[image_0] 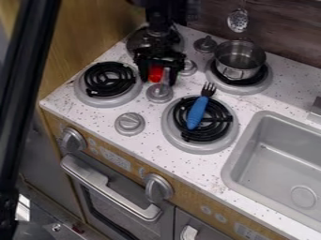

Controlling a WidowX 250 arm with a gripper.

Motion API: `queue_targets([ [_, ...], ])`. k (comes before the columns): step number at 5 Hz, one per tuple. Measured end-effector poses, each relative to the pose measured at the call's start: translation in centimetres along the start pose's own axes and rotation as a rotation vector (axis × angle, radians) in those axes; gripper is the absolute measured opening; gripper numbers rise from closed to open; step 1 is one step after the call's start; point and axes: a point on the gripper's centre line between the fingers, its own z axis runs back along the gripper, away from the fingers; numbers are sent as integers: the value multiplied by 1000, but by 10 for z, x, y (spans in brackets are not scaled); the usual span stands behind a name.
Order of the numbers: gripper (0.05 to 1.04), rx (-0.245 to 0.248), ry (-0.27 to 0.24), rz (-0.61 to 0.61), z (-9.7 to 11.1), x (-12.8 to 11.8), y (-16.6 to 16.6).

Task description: Takes the red object from the burner on the left to the middle of the stove

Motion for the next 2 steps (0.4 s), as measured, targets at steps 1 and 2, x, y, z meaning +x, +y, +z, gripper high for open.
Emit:
queue_targets([
  [1,999,-13,-78,7,33,-4,0],
  [2,999,-26,-118,10,57,-15,0],
])
